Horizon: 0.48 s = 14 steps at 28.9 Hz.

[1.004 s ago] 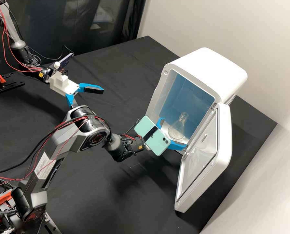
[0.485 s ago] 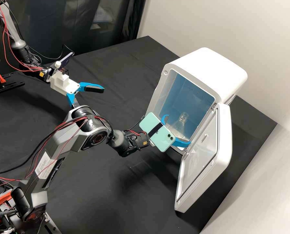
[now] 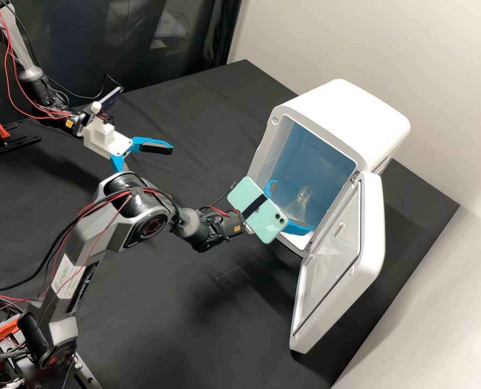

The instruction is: Take the flask out of the incubator

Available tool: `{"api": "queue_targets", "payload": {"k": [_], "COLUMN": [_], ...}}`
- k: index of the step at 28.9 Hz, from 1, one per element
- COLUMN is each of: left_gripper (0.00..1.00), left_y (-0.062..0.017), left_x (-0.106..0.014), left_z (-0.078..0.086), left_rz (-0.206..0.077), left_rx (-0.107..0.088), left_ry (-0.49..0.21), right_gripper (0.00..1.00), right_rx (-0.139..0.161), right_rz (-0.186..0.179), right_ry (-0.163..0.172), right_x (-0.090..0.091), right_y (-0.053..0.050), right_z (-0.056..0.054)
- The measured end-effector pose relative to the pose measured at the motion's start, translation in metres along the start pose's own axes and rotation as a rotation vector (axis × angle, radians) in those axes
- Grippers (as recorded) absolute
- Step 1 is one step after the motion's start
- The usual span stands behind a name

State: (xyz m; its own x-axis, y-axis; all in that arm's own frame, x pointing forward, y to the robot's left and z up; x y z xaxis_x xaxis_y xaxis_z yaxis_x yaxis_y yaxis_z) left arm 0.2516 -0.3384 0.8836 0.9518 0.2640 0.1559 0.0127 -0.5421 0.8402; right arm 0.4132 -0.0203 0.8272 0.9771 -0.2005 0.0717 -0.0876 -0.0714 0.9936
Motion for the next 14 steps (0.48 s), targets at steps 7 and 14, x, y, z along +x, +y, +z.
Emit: {"api": "queue_targets", "payload": {"k": [7, 14], "left_gripper": [1.00, 1.00], "left_y": [0.0002, 0.0002], "left_x": [0.000, 0.000], "left_z": [-0.001, -0.001], "left_rz": [0.001, 0.001], "left_rx": [0.000, 0.000], "left_ry": [0.003, 0.004], "right_gripper": [1.00, 1.00], "right_rx": [0.015, 0.009], "right_rz": [0.011, 0.041], "right_ry": [-0.006, 0.000], "right_x": [0.001, 0.018], "right_y": [0.004, 0.007], "right_z": [-0.003, -0.007]}}
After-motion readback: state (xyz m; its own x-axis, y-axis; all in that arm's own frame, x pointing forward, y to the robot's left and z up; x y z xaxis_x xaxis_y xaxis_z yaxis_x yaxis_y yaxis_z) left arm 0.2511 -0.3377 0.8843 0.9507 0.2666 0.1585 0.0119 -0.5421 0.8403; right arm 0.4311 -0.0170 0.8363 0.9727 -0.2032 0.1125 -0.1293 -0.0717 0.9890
